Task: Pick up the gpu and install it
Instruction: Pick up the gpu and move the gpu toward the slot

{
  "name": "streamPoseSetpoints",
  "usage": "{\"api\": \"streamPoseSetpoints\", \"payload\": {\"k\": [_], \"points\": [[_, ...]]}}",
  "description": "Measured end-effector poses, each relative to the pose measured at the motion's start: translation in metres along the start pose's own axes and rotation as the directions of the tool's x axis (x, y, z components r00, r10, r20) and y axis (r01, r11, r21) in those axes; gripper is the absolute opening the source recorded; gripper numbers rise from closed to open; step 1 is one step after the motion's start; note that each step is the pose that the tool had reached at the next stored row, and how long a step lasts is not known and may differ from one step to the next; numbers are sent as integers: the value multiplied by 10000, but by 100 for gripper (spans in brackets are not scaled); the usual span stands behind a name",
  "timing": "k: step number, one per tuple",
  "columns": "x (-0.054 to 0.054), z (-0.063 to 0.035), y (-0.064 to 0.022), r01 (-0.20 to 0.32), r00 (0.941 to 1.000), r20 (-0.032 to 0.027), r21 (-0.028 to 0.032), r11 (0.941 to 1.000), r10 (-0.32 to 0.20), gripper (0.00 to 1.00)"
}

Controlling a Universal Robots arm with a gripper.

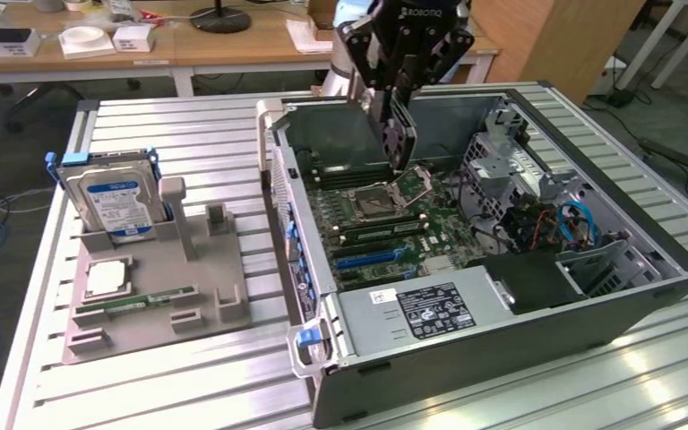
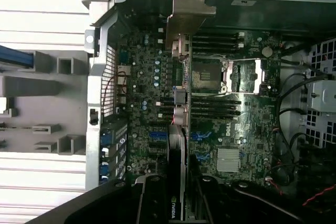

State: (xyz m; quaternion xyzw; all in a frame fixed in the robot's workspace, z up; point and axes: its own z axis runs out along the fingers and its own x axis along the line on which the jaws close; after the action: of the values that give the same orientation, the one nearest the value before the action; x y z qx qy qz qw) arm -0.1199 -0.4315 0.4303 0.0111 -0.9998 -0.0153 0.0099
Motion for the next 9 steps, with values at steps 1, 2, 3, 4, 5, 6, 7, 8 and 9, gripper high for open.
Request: {"api": "streamPoseSetpoints", "payload": {"k": [1,2,3,4,5,6,7,8,9], "points": [[-19,0,0,0,10000,0,0,10000,0,26],[-39,0,-1,0,10000,1,0,10000,0,26],[-59,-1,-1,0,10000,1,0,10000,0,26],[-80,-1,-2,1,10000,0,0,10000,-1,26],[-100,-2,-2,0,10000,0,1,10000,0,26],[-119,-2,-3,-1,10000,0,1,10000,1,26],[-139,-3,-3,0,10000,0,1,10000,0,26],[-159,-3,-4,0,10000,0,1,10000,0,26],[-180,-3,-4,-1,10000,0,1,10000,1,26]]}}
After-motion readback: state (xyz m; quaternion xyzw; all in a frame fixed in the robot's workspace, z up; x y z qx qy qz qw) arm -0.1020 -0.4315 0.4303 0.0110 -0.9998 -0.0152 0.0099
